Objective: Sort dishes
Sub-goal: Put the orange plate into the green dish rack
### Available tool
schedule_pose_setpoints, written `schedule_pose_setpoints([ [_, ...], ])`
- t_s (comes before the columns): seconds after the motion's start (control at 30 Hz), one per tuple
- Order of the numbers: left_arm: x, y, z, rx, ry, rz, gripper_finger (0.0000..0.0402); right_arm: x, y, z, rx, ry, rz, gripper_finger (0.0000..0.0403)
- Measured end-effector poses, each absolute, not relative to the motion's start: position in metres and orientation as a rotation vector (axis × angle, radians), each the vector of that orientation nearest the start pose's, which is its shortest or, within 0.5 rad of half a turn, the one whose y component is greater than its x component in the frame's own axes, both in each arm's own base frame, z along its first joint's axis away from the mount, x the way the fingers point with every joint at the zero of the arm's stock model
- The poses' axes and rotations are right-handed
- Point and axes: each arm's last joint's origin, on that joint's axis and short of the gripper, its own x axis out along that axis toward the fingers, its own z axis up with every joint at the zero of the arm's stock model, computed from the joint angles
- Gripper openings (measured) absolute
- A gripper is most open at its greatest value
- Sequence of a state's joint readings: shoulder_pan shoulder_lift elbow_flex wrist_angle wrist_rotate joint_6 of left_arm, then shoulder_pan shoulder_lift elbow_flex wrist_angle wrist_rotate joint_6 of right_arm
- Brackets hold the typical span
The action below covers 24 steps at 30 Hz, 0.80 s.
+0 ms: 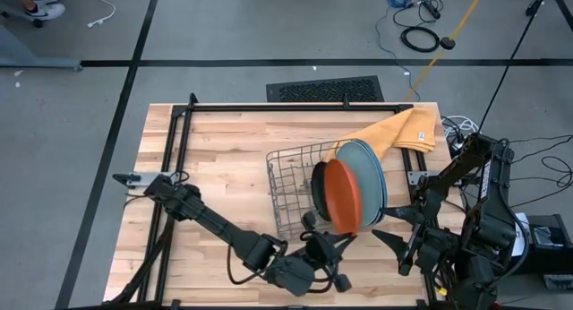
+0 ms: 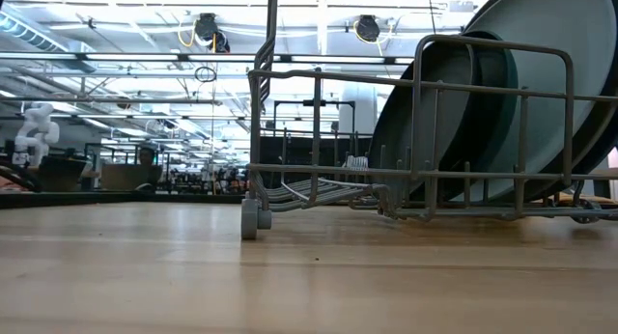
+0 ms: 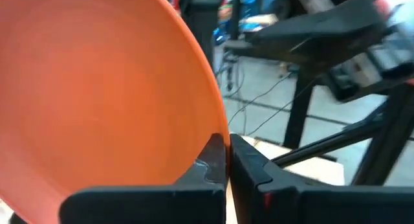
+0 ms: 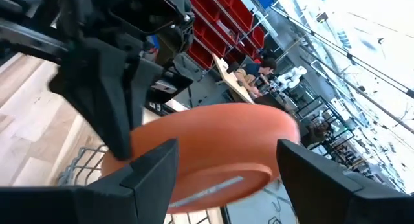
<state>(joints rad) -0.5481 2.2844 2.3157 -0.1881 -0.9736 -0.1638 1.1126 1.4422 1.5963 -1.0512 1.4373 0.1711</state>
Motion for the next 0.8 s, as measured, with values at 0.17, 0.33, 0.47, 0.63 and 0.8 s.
schedule_pose_setpoints([
  [0.17,0.454,-0.25,0.346,-0.088,0.114,0.468,0.0,0.142,0.224,0.406,-0.692,0.235,-0.317,0.0254],
  [0.33,0.459,-0.254,0.324,-0.127,0.09,0.454,0.0,0.142,0.224,0.406,-0.687,0.245,-0.296,0.0254],
  [0.47,0.462,-0.259,0.298,-0.13,0.017,0.405,0.0,0.142,0.225,0.406,-0.679,0.246,-0.293,0.0254],
  [0.63,0.447,-0.251,0.276,-0.175,-0.025,0.42,0.0,0.142,0.225,0.405,-0.665,0.257,-0.272,0.0254],
  [0.8,0.431,-0.228,0.258,-0.287,-0.075,0.442,0.0,0.142,0.225,0.405,-0.657,0.258,-0.269,0.0254],
])
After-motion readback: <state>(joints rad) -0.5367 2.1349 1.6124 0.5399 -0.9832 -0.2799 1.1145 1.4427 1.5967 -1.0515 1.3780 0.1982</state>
